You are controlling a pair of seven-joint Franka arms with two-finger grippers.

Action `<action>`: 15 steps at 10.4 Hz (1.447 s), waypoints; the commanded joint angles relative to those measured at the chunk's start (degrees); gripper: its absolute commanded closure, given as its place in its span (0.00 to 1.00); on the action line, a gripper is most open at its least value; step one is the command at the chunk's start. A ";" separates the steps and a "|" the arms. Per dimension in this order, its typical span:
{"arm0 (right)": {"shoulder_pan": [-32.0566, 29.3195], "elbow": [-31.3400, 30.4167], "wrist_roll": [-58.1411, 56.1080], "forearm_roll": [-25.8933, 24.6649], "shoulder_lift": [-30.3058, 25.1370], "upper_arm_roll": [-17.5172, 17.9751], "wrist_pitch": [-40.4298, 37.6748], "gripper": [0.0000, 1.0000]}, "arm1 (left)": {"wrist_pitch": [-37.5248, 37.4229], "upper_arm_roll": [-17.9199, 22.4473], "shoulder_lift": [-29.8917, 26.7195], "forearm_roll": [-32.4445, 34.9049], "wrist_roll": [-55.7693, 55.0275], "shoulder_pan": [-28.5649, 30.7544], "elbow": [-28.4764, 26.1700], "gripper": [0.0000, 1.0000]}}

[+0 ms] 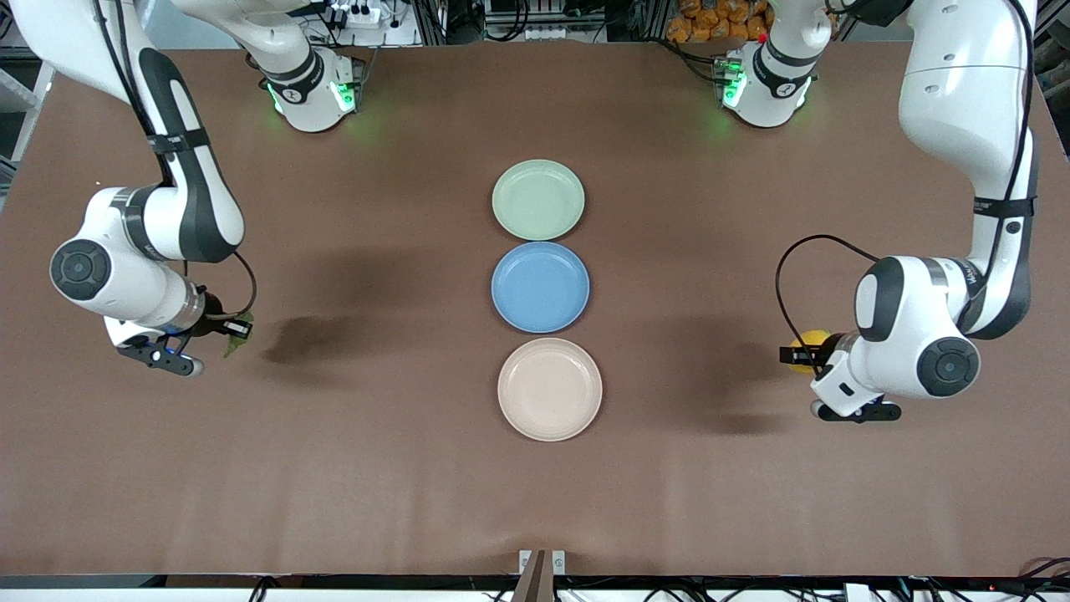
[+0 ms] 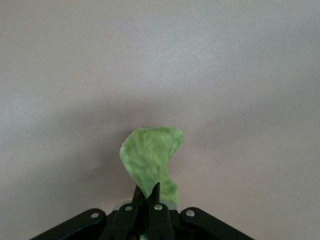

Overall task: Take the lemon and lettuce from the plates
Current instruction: 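Lower the lettuce onto the table and open the right gripper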

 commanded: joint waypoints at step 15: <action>-4.69 -12.82 -12.36 -0.08 -9.40 1.05 7.86 0.00 | 9.54 -0.30 3.39 2.59 -0.06 1.50 -5.78 0.00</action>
